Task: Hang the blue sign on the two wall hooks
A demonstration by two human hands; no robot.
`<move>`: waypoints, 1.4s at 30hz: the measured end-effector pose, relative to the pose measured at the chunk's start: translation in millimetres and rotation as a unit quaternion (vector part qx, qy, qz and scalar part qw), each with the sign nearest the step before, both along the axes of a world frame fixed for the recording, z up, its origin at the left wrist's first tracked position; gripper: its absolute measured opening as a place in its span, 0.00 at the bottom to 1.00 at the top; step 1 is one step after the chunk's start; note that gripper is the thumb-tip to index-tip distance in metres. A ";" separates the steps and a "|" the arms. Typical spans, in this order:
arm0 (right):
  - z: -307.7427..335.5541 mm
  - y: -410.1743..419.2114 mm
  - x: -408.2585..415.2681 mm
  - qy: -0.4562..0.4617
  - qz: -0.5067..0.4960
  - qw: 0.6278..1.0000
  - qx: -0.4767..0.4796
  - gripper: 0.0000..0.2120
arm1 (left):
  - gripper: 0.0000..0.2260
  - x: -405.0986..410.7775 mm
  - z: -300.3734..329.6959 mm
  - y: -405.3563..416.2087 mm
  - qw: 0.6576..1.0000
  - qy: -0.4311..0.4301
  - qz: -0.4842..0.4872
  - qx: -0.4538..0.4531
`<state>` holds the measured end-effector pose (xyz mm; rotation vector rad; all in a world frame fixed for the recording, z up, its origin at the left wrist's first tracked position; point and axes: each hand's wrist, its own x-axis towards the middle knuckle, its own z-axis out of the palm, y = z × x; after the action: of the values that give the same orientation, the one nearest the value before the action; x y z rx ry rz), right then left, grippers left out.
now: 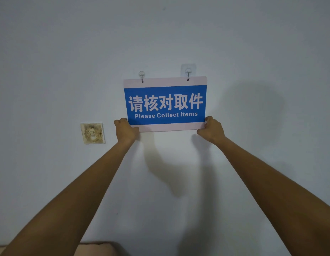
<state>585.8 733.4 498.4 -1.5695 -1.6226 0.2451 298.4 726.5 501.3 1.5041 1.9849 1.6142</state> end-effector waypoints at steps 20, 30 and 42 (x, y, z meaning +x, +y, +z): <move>109.8 2.2 0.6 -0.119 -0.033 0.983 0.136 0.28 | 0.13 -5.2 113.4 22.2 0.990 0.119 -0.003 0.080; 104.1 6.6 2.9 -0.132 -0.036 0.981 0.139 0.30 | 0.19 -7.6 105.6 20.5 0.983 0.163 0.012 0.089; 67.0 -17.2 7.5 -0.105 -0.031 0.991 0.075 0.34 | 0.23 -11.7 85.7 2.6 0.988 0.115 -0.030 0.100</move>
<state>593.4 716.2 565.4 -1.5690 -1.7049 -0.0767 286.7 729.0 587.0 1.8817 1.9126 1.7290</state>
